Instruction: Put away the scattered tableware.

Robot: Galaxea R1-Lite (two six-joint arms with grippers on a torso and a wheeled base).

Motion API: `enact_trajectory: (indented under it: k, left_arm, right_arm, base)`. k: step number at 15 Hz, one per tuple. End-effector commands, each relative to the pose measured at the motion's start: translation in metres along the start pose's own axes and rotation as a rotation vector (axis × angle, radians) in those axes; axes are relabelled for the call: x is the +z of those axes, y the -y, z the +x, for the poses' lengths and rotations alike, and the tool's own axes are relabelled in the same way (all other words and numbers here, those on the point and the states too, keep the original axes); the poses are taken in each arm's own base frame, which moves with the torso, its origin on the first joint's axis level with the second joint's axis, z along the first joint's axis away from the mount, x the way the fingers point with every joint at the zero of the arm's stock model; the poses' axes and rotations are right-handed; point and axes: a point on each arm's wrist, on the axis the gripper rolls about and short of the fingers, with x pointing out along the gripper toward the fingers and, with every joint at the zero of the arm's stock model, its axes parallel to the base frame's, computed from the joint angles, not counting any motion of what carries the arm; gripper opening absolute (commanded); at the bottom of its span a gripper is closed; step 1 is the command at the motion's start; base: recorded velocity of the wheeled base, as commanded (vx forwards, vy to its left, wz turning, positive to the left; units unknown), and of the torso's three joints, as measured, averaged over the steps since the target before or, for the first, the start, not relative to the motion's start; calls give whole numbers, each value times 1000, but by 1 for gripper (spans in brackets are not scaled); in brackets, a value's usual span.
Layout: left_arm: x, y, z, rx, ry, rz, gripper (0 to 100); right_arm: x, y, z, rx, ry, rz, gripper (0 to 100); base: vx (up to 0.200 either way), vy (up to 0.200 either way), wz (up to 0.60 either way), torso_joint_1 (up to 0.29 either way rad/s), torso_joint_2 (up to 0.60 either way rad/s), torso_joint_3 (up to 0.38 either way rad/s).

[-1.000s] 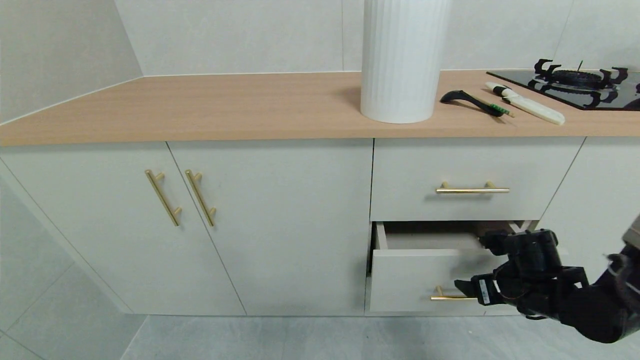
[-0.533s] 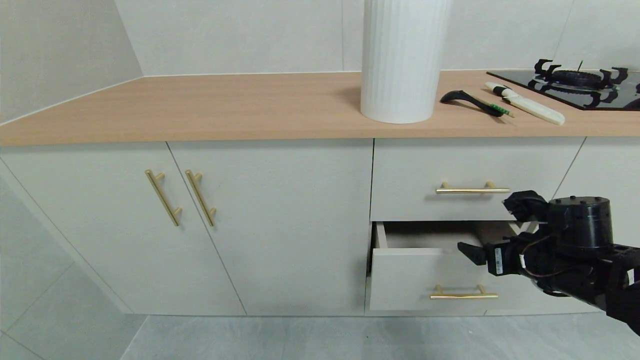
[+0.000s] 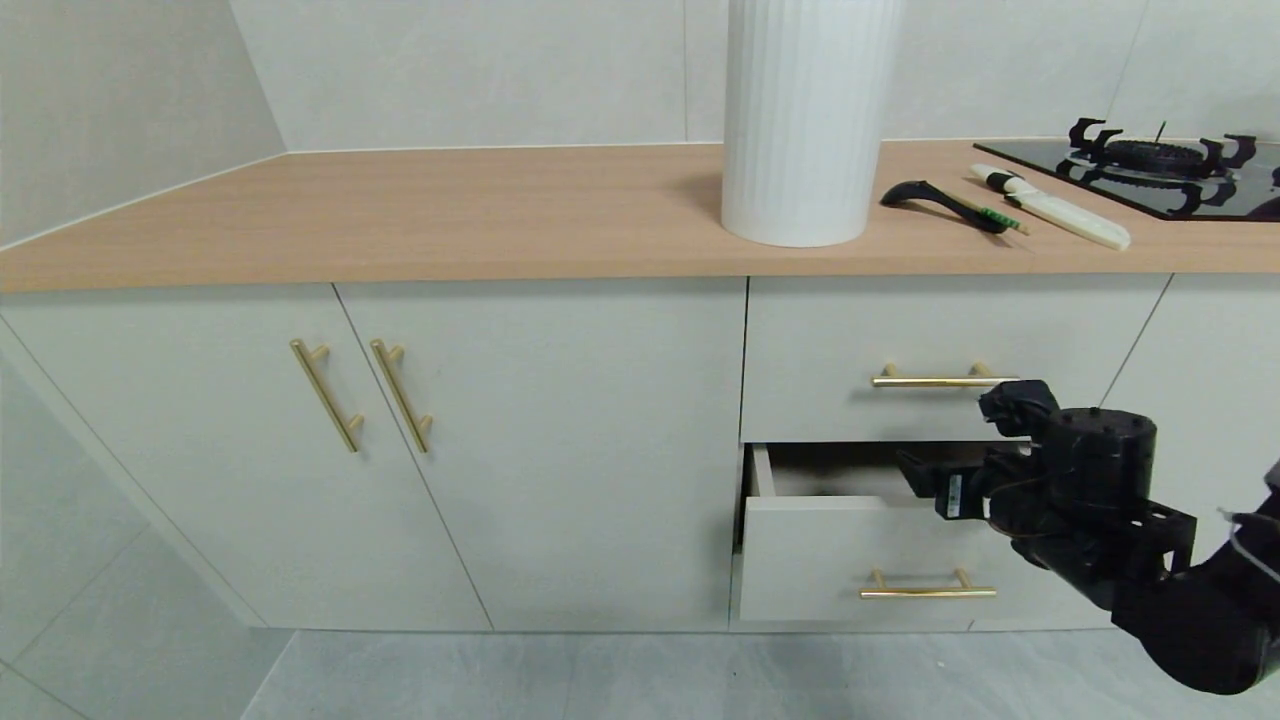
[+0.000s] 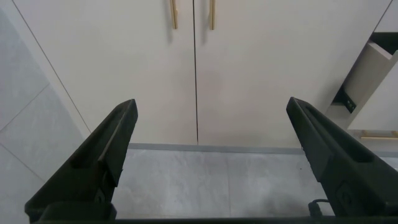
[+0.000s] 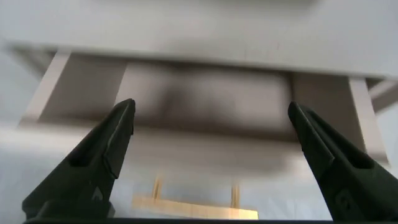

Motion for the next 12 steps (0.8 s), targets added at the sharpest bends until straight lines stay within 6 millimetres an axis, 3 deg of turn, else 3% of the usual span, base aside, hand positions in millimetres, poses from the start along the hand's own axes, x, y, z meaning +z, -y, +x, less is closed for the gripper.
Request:
enact_trajectory:
  k: [1, 6, 12]
  left_arm:
    - [0, 0, 0, 0, 0, 0, 100]
    - [0, 0, 0, 1, 0, 0, 100]
    - [0, 0, 0, 0, -2, 0, 100]
  right_arm:
    - [-33, -3, 20, -31, -66, -21, 100]
    - [-36, -3, 18, -31, -87, -29, 100]
    - [-23, -5, -6, -3, -147, -49, 100]
  base:
    - [0, 0, 0, 0, 0, 0]
    - [0, 0, 0, 0, 0, 0]
    - [0, 0, 0, 0, 0, 0]
